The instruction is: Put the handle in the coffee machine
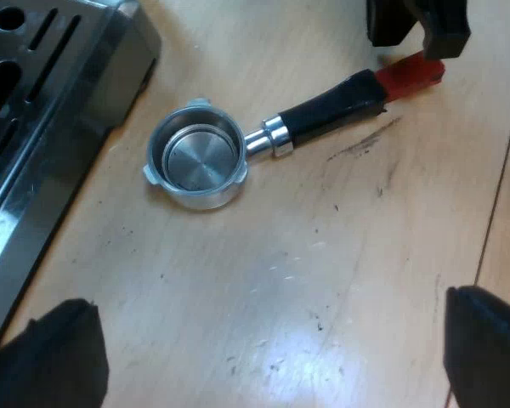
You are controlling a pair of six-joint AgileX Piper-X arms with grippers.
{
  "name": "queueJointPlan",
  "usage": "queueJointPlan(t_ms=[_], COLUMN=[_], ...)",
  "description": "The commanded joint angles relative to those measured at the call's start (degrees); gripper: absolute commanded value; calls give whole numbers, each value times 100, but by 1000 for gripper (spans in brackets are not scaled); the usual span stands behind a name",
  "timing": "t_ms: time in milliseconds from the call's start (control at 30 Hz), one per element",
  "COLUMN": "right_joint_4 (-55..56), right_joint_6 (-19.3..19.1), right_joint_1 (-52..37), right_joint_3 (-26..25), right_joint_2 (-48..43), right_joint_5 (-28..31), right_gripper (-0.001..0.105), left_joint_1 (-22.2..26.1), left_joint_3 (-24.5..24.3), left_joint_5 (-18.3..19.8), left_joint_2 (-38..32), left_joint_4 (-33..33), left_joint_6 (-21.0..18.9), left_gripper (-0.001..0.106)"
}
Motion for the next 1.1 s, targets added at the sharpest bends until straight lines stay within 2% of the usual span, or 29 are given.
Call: queueJointPlan(t_ms=[33, 167, 300, 400, 567, 767, 833, 967, 1100], right_joint_4=[-32, -76, -180, -324, -315, -439, -525, -616, -699], right_joint_6=[-14, -52, -153, 47, 195, 629, 854, 918, 903], right_joint_1=[7, 110, 651, 1073, 1561, 2184, 2498, 2832, 3081], right_joint_3=[6, 6, 6, 6, 6, -10, -125, -491, -1151], right_joint_2=[110, 169, 169, 169, 169, 221, 438, 953, 1496], right_joint_5=[-4, 47, 420, 464, 320, 114, -139, -182, -212], right_gripper=[0, 0, 0, 0, 0, 0, 0, 0, 0], left_joint_1=[-21, -21, -21, -21, -21, -21, -21, -21, -21], left_joint_3=[7, 7, 7, 7, 7, 7, 7, 7, 7], left_joint_5=[-135, -206, -512, -638, -637, -637, -637, -676, -795], left_joint_2=[-18, -18, -18, -18, -18, -18, -38, -364, -748], left_joint_4=[-50, -39, 113, 262, 357, 687, 737, 877, 1059], left_joint_6=[-102, -335, -619, -639, -666, -979, -1054, -1389, -1613], left_gripper=[81, 81, 81, 81, 81, 81, 81, 81, 81])
